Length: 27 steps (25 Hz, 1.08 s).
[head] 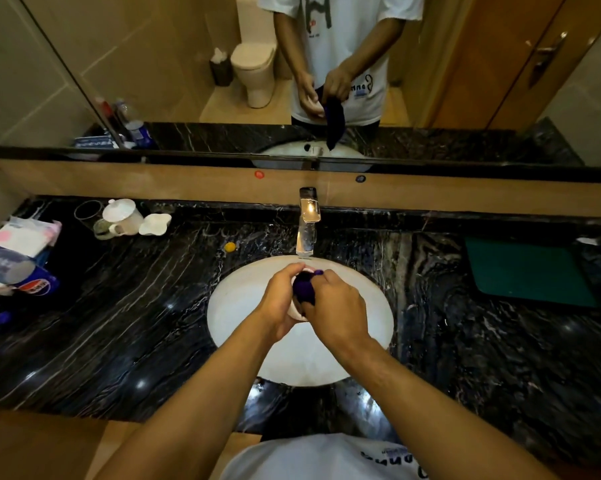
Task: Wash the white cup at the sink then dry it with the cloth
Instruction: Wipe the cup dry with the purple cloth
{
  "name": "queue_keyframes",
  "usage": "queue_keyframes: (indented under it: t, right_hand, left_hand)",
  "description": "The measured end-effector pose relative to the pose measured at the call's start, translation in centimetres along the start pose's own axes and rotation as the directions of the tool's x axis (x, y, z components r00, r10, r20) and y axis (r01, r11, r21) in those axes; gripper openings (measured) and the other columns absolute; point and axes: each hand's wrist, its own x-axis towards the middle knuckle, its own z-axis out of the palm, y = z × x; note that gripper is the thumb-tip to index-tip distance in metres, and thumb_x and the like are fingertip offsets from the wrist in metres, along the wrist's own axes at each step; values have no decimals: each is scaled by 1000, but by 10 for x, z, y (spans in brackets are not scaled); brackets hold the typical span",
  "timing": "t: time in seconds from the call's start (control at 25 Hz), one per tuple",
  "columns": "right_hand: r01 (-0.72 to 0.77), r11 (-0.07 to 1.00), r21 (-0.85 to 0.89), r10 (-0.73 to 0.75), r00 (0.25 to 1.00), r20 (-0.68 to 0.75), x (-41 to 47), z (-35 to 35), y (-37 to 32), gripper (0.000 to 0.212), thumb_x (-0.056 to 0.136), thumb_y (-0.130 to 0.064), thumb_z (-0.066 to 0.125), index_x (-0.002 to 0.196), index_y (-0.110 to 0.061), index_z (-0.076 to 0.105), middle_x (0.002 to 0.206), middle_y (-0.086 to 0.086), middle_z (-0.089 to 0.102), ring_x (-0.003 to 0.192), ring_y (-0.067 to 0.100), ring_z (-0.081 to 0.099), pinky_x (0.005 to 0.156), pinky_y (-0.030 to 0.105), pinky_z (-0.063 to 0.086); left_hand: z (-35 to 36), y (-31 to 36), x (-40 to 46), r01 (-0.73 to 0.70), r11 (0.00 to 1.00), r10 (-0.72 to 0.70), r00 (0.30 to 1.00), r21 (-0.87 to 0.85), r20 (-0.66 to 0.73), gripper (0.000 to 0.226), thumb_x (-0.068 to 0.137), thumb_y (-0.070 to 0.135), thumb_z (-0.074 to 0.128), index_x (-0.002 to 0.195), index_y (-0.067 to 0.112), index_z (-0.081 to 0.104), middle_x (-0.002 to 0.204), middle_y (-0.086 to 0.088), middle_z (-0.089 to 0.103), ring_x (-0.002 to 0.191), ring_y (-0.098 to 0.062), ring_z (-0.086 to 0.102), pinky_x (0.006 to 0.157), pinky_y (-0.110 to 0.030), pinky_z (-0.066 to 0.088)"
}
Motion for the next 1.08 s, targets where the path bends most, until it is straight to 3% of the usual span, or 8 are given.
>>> queue_keyframes:
  t: [0.28,0.44,0.56,0.68,0.76,0.88,0.96,1.08]
  right_hand:
    - [227,963,148,-181,945,-272,2,0,18,52,69,-24,91,116,-11,73,101,7,72,89,27,68,71,31,56]
    - [112,871,479,98,915,-392,14,-20,32,30,77,-40,72,97,-19,72,98,-1,54,89,19,52,71,25,45]
    - [-169,544,822,426,899,-97,28,-36,41,23,77,-40,66,92,-23,67,104,-1,58,95,22,61,81,34,54]
    - [-310,160,937,303,919,252,34,-47,41,13,80,-29,67,92,-32,71,94,2,74,87,21,70,79,43,55]
    - [-308,258,916,80,952,297,35,-46,39,19,79,-26,71,98,-27,69,97,6,75,86,18,71,78,40,56]
    - [-169,701,693,-153,913,378,34,-37,26,44,70,-36,83,101,-31,52,94,-1,71,84,17,71,70,31,59]
    - [-84,855,511,-102,940,326,33,-31,18,56,68,-45,82,104,-36,40,95,-9,66,82,13,68,63,26,56]
    - [-110,875,471,36,986,164,29,-23,7,62,69,-46,77,110,-35,32,98,-6,64,82,18,66,61,29,55]
  left_hand:
    - [-6,22,-1,159,985,-166,980,74,112,38,89,49,61,110,21,75,99,-12,79,82,-30,76,74,-47,61]
    - [-26,34,-4,234,971,-224,963,-50,153,54,92,55,52,113,8,71,98,-23,72,77,-42,69,66,-39,56]
    - [-40,37,-8,277,948,-249,953,-157,175,61,89,57,55,104,1,74,99,-27,70,76,-42,67,62,-38,55]
    - [-38,39,-10,270,962,-256,949,-52,185,68,86,65,56,100,4,80,105,-29,71,80,-43,69,63,-38,56]
    - [-29,41,-12,253,965,-263,945,75,197,72,86,74,50,100,10,81,103,-26,73,81,-43,72,65,-38,58]
    - [-18,44,-15,234,927,-291,941,291,170,74,80,85,48,90,20,83,96,-15,79,83,-40,76,69,-38,61]
    - [-14,42,-15,217,902,-283,950,373,134,75,74,89,54,88,20,82,94,-13,79,84,-39,76,71,-40,60]
    - [-12,38,-10,164,940,-208,970,299,123,59,77,80,62,88,25,81,91,-9,77,87,-34,72,86,-51,54]
